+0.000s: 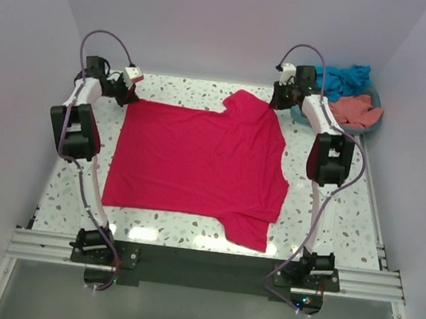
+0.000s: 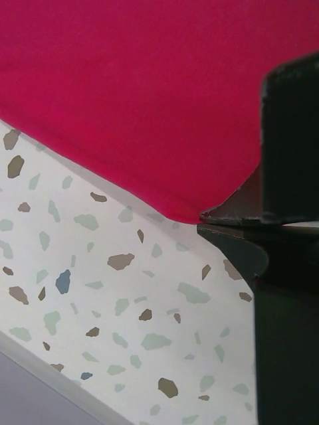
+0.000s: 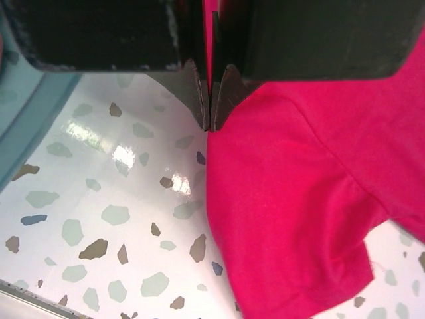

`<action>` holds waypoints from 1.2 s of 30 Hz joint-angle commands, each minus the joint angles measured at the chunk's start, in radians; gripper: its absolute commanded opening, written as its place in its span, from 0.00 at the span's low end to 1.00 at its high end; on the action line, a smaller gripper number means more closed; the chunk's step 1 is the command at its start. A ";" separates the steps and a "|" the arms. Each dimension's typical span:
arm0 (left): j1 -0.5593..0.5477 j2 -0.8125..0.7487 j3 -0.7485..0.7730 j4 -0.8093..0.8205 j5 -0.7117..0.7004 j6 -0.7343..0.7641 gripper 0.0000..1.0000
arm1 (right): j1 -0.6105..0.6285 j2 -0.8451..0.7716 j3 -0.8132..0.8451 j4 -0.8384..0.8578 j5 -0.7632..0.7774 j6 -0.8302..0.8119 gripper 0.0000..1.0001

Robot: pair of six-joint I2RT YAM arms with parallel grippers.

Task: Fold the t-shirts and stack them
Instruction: Fold the tshirt

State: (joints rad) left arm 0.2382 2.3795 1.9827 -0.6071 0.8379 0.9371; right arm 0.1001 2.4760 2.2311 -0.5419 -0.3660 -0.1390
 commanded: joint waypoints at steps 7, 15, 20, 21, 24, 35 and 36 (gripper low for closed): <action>0.035 -0.210 -0.168 0.102 0.081 0.149 0.00 | -0.017 -0.218 -0.129 0.019 -0.086 -0.025 0.00; 0.075 -0.321 -0.286 0.082 0.118 0.242 0.00 | -0.033 -0.322 -0.229 -0.036 -0.125 -0.077 0.00; 0.102 -0.359 -0.344 0.029 0.135 0.293 0.00 | -0.039 -0.400 -0.315 -0.072 -0.151 -0.112 0.00; 0.105 -0.371 -0.354 0.014 0.136 0.313 0.00 | -0.039 -0.426 -0.327 -0.078 -0.157 -0.128 0.00; 0.115 -0.399 -0.395 -0.051 0.145 0.409 0.00 | -0.039 -0.465 -0.378 -0.107 -0.171 -0.152 0.00; 0.122 -0.482 -0.613 -0.126 0.099 0.633 0.00 | -0.037 -0.531 -0.594 -0.132 -0.151 -0.235 0.00; 0.121 -0.480 -0.631 -0.135 0.083 0.649 0.00 | -0.037 -0.528 -0.605 -0.127 -0.145 -0.238 0.00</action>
State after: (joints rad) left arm 0.3489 1.9343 1.3888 -0.6876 0.9325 1.4609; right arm 0.0650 1.9774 1.6623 -0.6708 -0.5156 -0.3344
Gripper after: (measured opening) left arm 0.020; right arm 0.010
